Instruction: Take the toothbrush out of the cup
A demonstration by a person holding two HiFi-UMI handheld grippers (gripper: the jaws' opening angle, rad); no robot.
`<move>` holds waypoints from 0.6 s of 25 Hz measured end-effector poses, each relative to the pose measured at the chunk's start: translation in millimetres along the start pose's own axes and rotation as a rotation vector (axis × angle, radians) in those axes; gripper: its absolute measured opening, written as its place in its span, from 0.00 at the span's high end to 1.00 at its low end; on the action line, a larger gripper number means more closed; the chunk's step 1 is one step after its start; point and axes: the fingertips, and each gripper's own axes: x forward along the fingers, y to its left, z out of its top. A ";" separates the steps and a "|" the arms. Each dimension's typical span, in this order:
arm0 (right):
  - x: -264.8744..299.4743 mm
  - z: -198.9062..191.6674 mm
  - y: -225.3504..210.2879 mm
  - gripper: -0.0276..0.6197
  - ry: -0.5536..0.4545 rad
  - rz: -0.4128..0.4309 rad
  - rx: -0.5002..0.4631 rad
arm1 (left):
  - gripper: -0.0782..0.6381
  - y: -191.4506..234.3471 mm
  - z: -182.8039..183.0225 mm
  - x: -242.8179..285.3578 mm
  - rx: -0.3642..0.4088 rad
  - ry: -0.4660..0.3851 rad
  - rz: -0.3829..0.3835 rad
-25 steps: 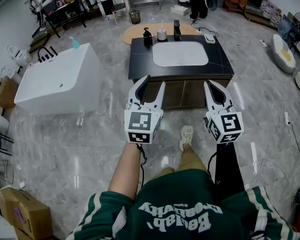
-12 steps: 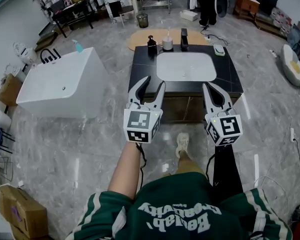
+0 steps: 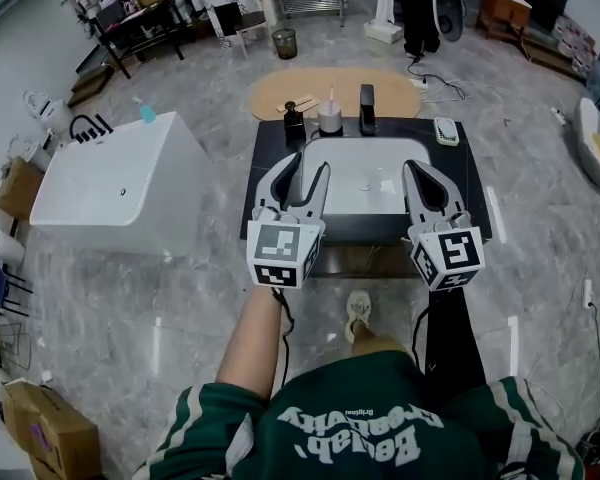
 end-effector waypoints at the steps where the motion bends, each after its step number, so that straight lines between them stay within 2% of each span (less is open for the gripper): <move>1: 14.1 -3.2 -9.4 0.95 0.004 0.005 0.001 | 0.67 4.4 -0.9 16.9 0.005 0.002 0.004; 8: 108.7 -20.2 -74.5 0.95 0.017 0.041 0.012 | 0.66 30.1 -13.8 125.2 -0.004 0.035 0.012; 15: 174.1 -44.6 -117.5 0.95 0.038 0.070 0.041 | 0.64 45.4 -33.7 201.1 -0.020 0.080 -0.005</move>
